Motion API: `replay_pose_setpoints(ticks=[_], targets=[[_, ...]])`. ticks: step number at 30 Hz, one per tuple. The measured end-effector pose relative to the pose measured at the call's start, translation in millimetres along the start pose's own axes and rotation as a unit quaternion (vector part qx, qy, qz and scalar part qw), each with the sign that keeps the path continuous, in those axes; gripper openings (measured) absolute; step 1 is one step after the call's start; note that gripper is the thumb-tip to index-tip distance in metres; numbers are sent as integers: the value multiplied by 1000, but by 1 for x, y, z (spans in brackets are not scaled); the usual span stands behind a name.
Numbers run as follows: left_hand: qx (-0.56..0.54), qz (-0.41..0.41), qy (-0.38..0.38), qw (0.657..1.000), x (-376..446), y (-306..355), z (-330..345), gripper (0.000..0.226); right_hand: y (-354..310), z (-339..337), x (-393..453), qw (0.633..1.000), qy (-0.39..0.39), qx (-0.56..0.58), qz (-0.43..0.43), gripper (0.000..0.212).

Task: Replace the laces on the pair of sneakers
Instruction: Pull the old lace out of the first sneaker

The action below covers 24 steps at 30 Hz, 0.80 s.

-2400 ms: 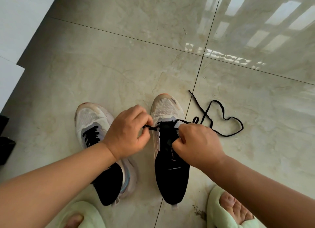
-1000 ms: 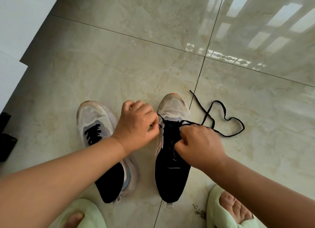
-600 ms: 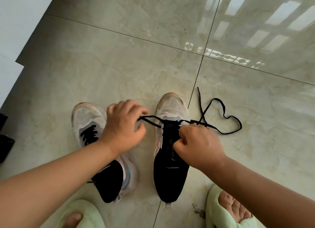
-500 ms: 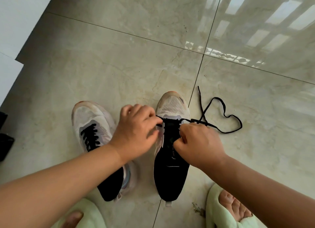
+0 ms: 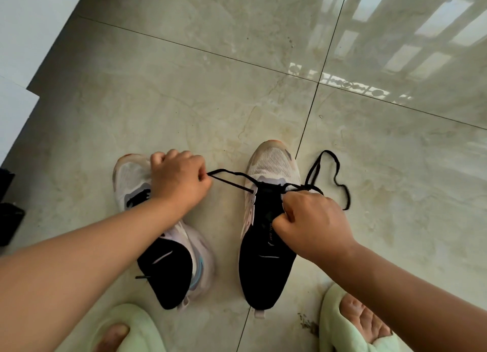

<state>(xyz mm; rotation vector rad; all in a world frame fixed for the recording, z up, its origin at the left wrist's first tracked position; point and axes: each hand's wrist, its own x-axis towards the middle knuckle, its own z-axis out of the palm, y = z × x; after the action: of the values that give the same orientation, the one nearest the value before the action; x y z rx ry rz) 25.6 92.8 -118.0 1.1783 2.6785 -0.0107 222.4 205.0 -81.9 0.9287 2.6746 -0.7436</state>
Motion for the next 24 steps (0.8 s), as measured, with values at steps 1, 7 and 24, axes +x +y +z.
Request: replay_pose_setpoints(ticks=[1, 7, 24], targets=[[16, -20, -3, 1000, 1, -6, 0, 12, 0, 0, 0, 1000, 0, 1, 1, 28], [0, 14, 26, 1000, -5, -5, -5, 15, 0, 1, -1, 1000, 2, 3, 6, 25], [-15, 15, -18, 1000, -5, 10, 0, 10, 1, 1, -6, 999, 23, 15, 18, 27]])
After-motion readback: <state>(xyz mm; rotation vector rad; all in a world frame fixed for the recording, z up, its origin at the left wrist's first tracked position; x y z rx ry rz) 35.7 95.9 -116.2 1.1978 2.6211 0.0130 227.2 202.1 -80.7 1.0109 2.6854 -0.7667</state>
